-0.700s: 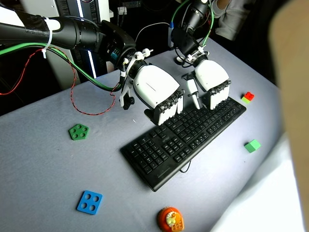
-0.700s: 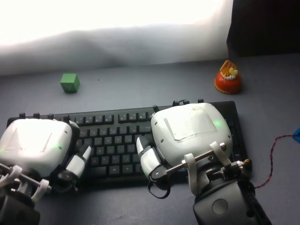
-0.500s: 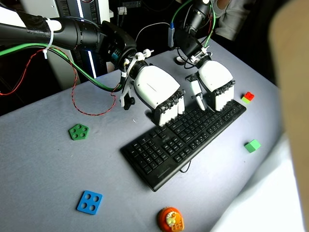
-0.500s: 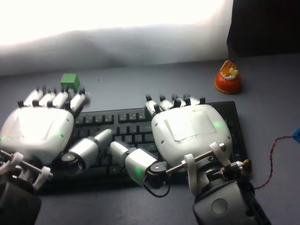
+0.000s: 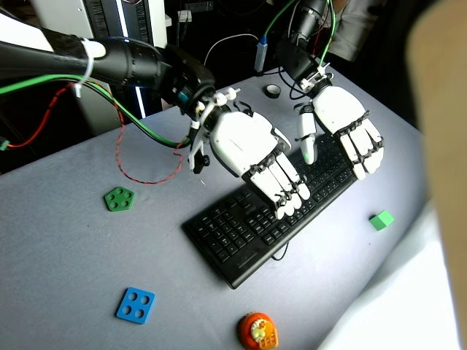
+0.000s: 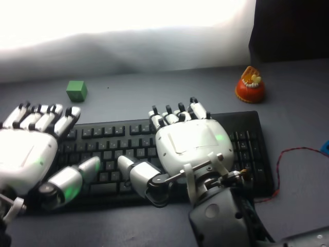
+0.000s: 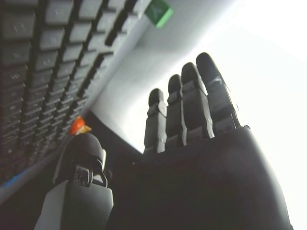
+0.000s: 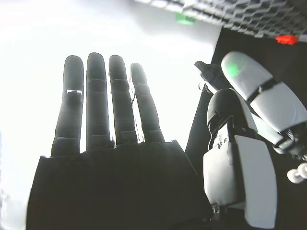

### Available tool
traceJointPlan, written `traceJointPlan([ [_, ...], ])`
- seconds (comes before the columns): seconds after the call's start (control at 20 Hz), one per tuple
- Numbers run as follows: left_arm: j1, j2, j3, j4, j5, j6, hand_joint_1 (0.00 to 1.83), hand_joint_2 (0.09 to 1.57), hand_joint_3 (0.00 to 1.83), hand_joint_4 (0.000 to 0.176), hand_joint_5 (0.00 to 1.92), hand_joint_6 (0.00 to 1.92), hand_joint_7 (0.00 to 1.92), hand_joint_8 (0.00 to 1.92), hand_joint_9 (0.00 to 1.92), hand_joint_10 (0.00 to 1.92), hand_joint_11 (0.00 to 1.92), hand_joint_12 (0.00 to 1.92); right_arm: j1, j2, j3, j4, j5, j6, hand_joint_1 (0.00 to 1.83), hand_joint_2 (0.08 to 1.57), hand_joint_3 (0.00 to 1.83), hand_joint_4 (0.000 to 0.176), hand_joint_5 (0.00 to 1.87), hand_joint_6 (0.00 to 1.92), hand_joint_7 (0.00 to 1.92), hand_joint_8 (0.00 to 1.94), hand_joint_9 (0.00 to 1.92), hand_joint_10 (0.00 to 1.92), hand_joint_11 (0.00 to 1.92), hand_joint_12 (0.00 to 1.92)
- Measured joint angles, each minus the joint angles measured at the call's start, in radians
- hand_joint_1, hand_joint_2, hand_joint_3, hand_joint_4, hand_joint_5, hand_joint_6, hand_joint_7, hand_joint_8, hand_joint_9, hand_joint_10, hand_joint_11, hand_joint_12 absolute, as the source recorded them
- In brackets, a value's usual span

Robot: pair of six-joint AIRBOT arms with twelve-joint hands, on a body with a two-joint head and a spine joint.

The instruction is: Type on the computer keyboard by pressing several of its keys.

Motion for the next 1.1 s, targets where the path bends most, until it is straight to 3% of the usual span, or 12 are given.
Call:
traceJointPlan([
  [0.4, 0.071, 0.004, -0.015, 0.082, 0.017, -0.048, 0.00, 1.28, 0.00, 0.064, 0.17, 0.01, 0.21, 0.01, 0.22, 0.01, 0.00, 0.77, -0.024, -0.086, 0.082, -0.007, -0.017, 0.003, 0.00, 1.17, 0.00, 0.000, 0.32, 0.03, 0.39, 0.00, 0.37, 0.06, 0.00, 1.16],
  [0.7, 0.134, 0.011, -0.013, 0.091, 0.023, -0.060, 0.00, 1.28, 0.00, 0.062, 0.23, 0.02, 0.29, 0.02, 0.28, 0.02, 0.00, 0.89, -0.029, -0.097, 0.094, -0.024, -0.016, 0.007, 0.01, 1.16, 0.00, 0.000, 0.37, 0.03, 0.45, 0.02, 0.44, 0.11, 0.00, 1.33],
  [0.75, 0.134, 0.014, -0.008, 0.094, 0.024, -0.063, 0.00, 1.28, 0.00, 0.034, 0.33, 0.05, 0.31, 0.02, 0.29, 0.03, 0.00, 0.93, -0.034, -0.097, 0.094, -0.025, -0.018, 0.006, 0.00, 1.16, 0.00, 0.000, 0.46, 0.07, 0.49, 0.03, 0.45, 0.12, 0.00, 1.36],
  [0.85, 0.136, 0.016, 0.009, 0.104, 0.025, -0.064, 0.00, 1.29, 0.00, 0.000, 0.59, 0.11, 0.37, 0.01, 0.31, 0.03, 0.00, 0.95, -0.040, -0.097, 0.094, -0.022, -0.018, 0.008, 0.04, 1.16, 0.00, 0.000, 0.73, 0.27, 0.52, 0.00, 0.39, 0.27, 0.00, 1.40],
  [0.95, 0.127, 0.016, 0.017, 0.111, 0.023, -0.074, 0.00, 1.30, 0.00, 0.000, 0.76, 0.08, 0.42, 0.01, 0.32, 0.01, 0.00, 0.83, -0.040, -0.097, 0.100, -0.045, -0.013, 0.010, 0.08, 1.16, 0.00, 0.000, 0.87, 0.42, 0.67, 0.02, 0.39, 0.29, 0.00, 1.26],
  [1.0, 0.119, 0.016, 0.022, 0.120, 0.019, -0.074, 0.00, 1.30, 0.00, 0.000, 0.72, 0.05, 0.46, 0.02, 0.35, 0.02, 0.00, 0.82, -0.040, -0.097, 0.103, -0.061, -0.008, 0.011, 0.05, 1.17, 0.00, 0.000, 0.82, 0.43, 0.74, 0.04, 0.40, 0.28, 0.00, 1.18],
  [1.05, 0.118, 0.017, 0.024, 0.124, 0.011, -0.074, 0.00, 1.30, 0.00, 0.000, 0.56, 0.01, 0.49, 0.02, 0.38, 0.03, 0.00, 0.85, -0.040, -0.097, 0.103, -0.061, -0.004, 0.012, 0.05, 1.18, 0.00, 0.000, 0.63, 0.42, 0.79, 0.03, 0.47, 0.27, 0.00, 1.18],
  [1.1, 0.117, 0.018, 0.024, 0.124, 0.013, -0.074, 0.00, 1.30, 0.00, 0.031, 0.38, 0.00, 0.52, 0.02, 0.42, 0.04, 0.00, 0.95, -0.040, -0.097, 0.103, -0.060, -0.005, 0.015, 0.03, 1.18, 0.00, 0.000, 0.49, 0.37, 0.79, 0.02, 0.55, 0.30, 0.00, 1.27],
])
